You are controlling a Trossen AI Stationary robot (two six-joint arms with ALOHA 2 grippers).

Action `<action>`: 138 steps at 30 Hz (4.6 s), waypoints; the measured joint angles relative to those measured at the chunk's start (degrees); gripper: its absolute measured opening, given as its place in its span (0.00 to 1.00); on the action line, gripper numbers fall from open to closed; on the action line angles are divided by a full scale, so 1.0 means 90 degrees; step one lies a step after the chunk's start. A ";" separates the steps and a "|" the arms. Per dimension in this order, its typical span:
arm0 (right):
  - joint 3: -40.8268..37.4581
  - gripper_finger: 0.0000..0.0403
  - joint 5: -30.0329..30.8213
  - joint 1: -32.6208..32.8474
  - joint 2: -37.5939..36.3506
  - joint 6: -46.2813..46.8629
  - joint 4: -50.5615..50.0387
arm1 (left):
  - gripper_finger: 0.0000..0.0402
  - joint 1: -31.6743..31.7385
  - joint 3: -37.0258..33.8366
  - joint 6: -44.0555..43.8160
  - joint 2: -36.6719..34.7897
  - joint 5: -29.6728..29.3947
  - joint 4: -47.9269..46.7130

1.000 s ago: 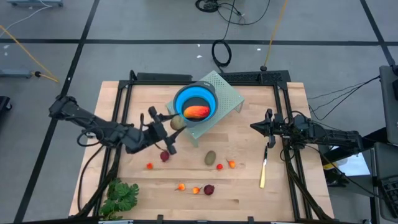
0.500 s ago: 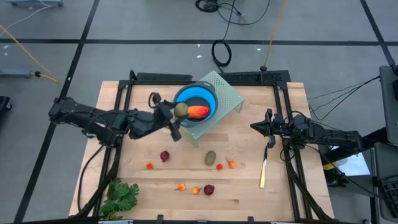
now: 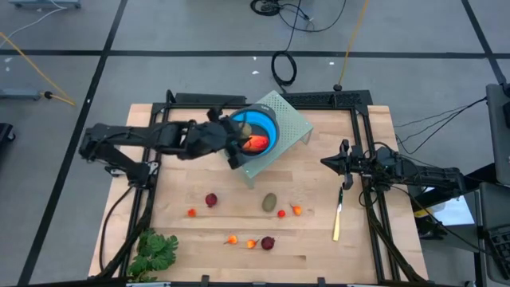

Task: Pick & Place Fruit
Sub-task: Put the kiwi into the blue strainer bowl on the shelf, then put the brown kiwi into the blue strainer bowl on the shelf

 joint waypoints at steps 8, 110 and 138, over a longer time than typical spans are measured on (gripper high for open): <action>0.0000 0.00 0.0000 0.0000 0.0000 -0.0002 -0.0004 | 0.54 0.0569 0.0712 -0.0002 0.0627 0.0579 -0.0951; -0.0002 0.00 -0.0024 0.0000 0.0015 0.0115 0.0054 | 0.71 0.1268 0.2241 0.0215 0.1378 0.1184 -0.3117; -0.0002 0.00 -0.0029 -0.0001 0.0116 0.0209 0.0103 | 0.71 0.1024 0.2141 -0.0338 0.0070 0.2208 -0.3678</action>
